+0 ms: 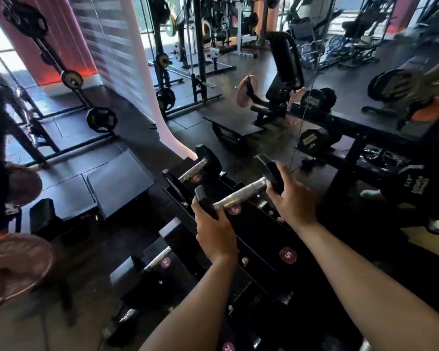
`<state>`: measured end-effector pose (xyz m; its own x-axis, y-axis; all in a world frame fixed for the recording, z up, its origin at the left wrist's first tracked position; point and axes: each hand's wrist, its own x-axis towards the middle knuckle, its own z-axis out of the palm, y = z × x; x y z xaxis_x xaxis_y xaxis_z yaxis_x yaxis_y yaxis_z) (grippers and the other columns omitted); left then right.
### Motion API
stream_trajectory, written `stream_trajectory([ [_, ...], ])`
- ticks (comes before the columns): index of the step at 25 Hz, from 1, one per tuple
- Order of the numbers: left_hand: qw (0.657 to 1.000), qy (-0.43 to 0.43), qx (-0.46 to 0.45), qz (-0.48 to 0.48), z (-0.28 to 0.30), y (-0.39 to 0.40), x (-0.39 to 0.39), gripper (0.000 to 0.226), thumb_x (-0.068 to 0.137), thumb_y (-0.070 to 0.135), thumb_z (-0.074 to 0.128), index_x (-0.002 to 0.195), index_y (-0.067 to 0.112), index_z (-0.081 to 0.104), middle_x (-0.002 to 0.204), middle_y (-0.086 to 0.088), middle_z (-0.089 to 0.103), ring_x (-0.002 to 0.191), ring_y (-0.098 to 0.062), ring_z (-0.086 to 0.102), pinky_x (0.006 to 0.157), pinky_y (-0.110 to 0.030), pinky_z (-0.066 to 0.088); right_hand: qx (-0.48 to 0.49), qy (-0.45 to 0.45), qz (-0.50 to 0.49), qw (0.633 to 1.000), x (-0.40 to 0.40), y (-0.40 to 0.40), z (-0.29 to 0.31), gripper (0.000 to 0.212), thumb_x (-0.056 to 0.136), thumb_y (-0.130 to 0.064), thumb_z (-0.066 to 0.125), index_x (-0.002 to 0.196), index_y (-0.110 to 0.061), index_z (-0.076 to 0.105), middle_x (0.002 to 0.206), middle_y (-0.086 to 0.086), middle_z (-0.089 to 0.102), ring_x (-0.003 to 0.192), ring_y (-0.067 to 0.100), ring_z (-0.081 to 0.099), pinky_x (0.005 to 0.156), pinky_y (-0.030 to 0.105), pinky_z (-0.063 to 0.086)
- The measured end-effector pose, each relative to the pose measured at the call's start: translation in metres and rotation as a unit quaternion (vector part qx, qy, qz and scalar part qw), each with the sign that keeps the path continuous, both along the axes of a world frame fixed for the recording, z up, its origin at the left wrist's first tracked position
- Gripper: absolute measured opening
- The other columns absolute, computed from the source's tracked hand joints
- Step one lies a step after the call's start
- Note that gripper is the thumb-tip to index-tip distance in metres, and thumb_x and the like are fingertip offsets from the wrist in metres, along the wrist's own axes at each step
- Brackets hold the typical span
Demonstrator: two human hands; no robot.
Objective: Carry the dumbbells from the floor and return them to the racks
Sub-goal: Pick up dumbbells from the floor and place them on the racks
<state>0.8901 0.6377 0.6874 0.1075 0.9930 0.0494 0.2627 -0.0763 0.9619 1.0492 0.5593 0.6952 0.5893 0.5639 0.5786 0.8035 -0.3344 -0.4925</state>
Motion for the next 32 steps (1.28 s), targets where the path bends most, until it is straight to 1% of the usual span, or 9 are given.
stream_trajectory([
  [6, 0.998, 0.003, -0.043, 0.037, -0.034, 0.038, 0.037, 0.049, 0.098, 0.020, 0.053, 0.144, 0.025, 0.038, 0.139, 0.003, 0.055, 0.104, -0.027, 0.067, 0.082, -0.034, 0.049, -0.052, 0.029, 0.046, 0.997, 0.039, 0.055, -0.035, 0.051, 0.094, -0.026, 0.060, 0.142, -0.016, 0.044, 0.114, 0.011, 0.070, 0.096, 0.033, 0.070, 0.075, 0.040, 0.056],
  [10, 0.995, 0.013, -0.087, 0.052, -0.053, 0.050, 0.050, 0.052, 0.098, 0.019, 0.052, 0.147, 0.024, 0.035, 0.143, 0.004, 0.052, 0.105, -0.031, 0.067, 0.082, -0.032, 0.043, -0.080, 0.031, 0.058, 0.995, 0.054, 0.079, -0.055, 0.050, 0.093, -0.026, 0.061, 0.139, -0.015, 0.045, 0.107, 0.013, 0.072, 0.090, 0.035, 0.071, 0.071, 0.040, 0.055],
  [14, 0.990, 0.027, -0.125, 0.064, -0.073, 0.062, 0.061, 0.053, 0.099, 0.019, 0.051, 0.149, 0.019, 0.033, 0.148, 0.002, 0.047, 0.109, -0.030, 0.065, 0.084, -0.033, 0.042, -0.105, 0.050, 0.071, 0.991, 0.065, 0.099, -0.075, 0.052, 0.090, -0.026, 0.064, 0.137, -0.017, 0.045, 0.109, 0.011, 0.072, 0.095, 0.035, 0.069, 0.075, 0.041, 0.055],
  [18, 0.985, 0.049, -0.149, 0.066, -0.091, 0.053, 0.064, 0.051, 0.100, 0.025, 0.050, 0.147, 0.021, 0.030, 0.143, 0.004, 0.047, 0.101, -0.029, 0.067, 0.080, -0.037, 0.049, -0.120, 0.083, 0.076, 0.986, 0.070, 0.100, -0.099, 0.049, 0.089, -0.023, 0.065, 0.135, -0.018, 0.048, 0.104, 0.008, 0.073, 0.092, 0.030, 0.070, 0.076, 0.035, 0.053],
  [21, 0.982, 0.063, -0.165, 0.070, -0.092, 0.052, 0.076, 0.052, 0.101, 0.025, 0.049, 0.148, 0.020, 0.027, 0.145, 0.002, 0.044, 0.098, -0.030, 0.068, 0.074, -0.034, 0.046, -0.115, 0.099, 0.063, 0.986, 0.078, 0.102, -0.107, 0.048, 0.089, -0.023, 0.066, 0.134, -0.018, 0.049, 0.102, 0.008, 0.073, 0.091, 0.029, 0.071, 0.077, 0.036, 0.056],
  [24, 0.977, 0.050, -0.188, 0.085, -0.088, 0.052, 0.082, 0.053, 0.102, 0.023, 0.048, 0.149, 0.021, 0.025, 0.147, 0.001, 0.044, 0.088, -0.019, 0.065, 0.064, -0.022, 0.039, -0.127, 0.101, 0.082, 0.983, 0.085, 0.110, -0.105, 0.048, 0.089, -0.025, 0.066, 0.133, -0.018, 0.048, 0.101, 0.008, 0.072, 0.089, 0.027, 0.070, 0.076, 0.037, 0.056],
  [27, 0.975, 0.034, -0.201, 0.084, -0.091, 0.050, 0.084, 0.053, 0.102, 0.023, 0.048, 0.149, 0.023, 0.025, 0.149, 0.002, 0.042, 0.066, 0.003, 0.048, 0.053, -0.013, 0.029, -0.132, 0.088, 0.082, 0.984, 0.087, 0.112, -0.107, 0.047, 0.089, -0.026, 0.066, 0.132, -0.018, 0.048, 0.102, 0.007, 0.072, 0.089, 0.028, 0.070, 0.073, 0.039, 0.056],
  [30, 0.976, 0.024, -0.203, 0.079, -0.092, 0.050, 0.082, 0.054, 0.102, 0.023, 0.050, 0.150, 0.024, 0.024, 0.150, 0.001, 0.042, 0.065, 0.011, 0.039, 0.054, -0.013, 0.030, -0.160, 0.065, 0.043, 0.984, 0.085, 0.110, -0.106, 0.044, 0.088, -0.033, 0.063, 0.128, -0.021, 0.047, 0.099, 0.005, 0.071, 0.087, 0.033, 0.069, 0.068, 0.044, 0.055],
  [32, 0.974, 0.019, -0.214, 0.066, -0.092, 0.052, 0.078, 0.058, 0.101, 0.023, 0.051, 0.151, 0.024, 0.022, 0.152, -0.001, 0.038, 0.073, 0.007, 0.047, 0.059, -0.017, 0.037, -0.186, 0.079, 0.034, 0.979, 0.080, 0.109, -0.101, 0.048, 0.090, -0.039, 0.060, 0.133, -0.026, 0.042, 0.112, 0.004, 0.069, 0.098, 0.032, 0.068, 0.073, 0.043, 0.054],
])
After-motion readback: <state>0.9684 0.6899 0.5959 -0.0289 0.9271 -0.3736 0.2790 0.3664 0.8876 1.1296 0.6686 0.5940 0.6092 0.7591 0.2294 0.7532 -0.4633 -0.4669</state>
